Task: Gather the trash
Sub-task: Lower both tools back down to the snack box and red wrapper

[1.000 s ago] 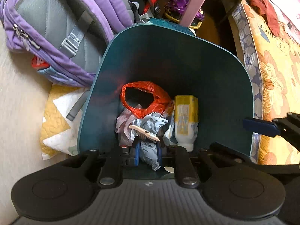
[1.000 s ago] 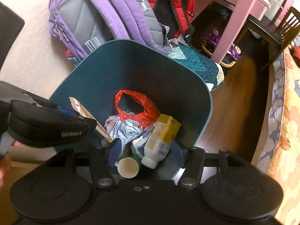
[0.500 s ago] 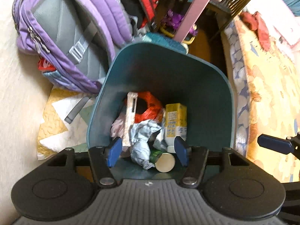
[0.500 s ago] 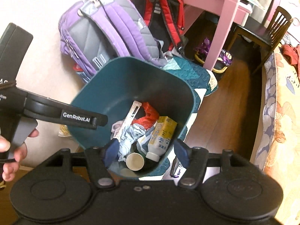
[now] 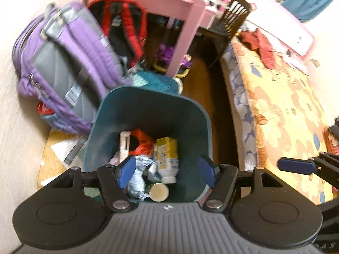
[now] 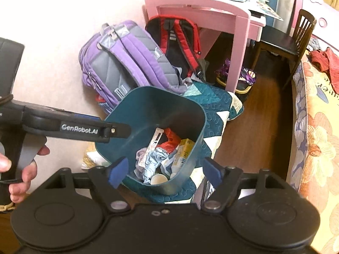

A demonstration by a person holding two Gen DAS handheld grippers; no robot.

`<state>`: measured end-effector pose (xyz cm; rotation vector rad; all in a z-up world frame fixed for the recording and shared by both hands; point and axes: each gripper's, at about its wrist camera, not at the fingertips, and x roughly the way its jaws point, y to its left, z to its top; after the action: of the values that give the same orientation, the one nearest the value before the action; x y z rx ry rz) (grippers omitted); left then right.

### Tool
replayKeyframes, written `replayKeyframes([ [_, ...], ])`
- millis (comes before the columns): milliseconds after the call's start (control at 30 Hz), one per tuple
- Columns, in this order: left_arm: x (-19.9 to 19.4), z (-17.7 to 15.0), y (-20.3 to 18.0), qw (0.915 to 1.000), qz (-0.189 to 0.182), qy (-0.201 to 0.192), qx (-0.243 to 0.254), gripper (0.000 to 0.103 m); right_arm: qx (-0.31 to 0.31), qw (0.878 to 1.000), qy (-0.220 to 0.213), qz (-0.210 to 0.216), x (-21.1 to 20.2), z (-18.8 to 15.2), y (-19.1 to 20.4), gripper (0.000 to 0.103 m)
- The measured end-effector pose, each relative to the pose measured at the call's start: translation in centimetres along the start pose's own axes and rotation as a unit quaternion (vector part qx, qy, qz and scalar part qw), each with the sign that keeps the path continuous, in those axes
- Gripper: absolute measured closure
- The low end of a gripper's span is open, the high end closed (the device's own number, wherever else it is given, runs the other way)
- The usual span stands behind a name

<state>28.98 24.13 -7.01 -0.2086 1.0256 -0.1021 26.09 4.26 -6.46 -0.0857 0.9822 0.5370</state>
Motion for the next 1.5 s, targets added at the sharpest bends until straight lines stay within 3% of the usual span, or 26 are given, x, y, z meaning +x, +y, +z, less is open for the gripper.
replayKeyframes([
  [267,-2.2,-0.5,-4.5,0.9991,-0.005,-0.033,0.025,0.031,0.023,0.999,-0.028,0.005,-3.1,-1.6,-4.0,0.017],
  [467,-1.8,-0.6,-8.5,0.9986,0.001,-0.045,0.026,0.023,0.035,0.999,-0.039,0.012,-4.3,-2.9,-8.7,0.012],
  [633,0.2,-0.8,-12.6,0.9983,0.018,-0.054,0.014,0.02,0.019,0.999,-0.029,0.025,-4.0,-3.8,-14.0,0.01],
  [767,3.0,-1.2,-15.4,0.9976,0.027,-0.053,-0.034,0.017,-0.004,1.0,-0.005,0.028,-2.6,-4.0,-18.7,0.009],
  [833,5.0,-1.5,-16.7,0.9975,0.03,-0.043,-0.048,0.005,-0.017,0.999,0.005,0.027,-1.7,-4.1,-21.0,0.008],
  [967,9.8,-2.4,-18.8,0.9969,0.045,-0.027,-0.059,0.001,-0.028,0.999,0.027,0.018,1.3,-4.8,-25.1,0.008],
  [1167,18.7,-4.6,-19.6,0.9965,0.065,-0.001,-0.054,0.001,0.01,0.998,0.062,0.008,8.8,-7.0,-30.2,0.008],
  [1500,34.6,-11.6,-18.8,0.9927,0.117,0.029,-0.008,0.001,0.058,0.992,0.11,-0.004,25.0,-13.1,-35.2,0.008],
])
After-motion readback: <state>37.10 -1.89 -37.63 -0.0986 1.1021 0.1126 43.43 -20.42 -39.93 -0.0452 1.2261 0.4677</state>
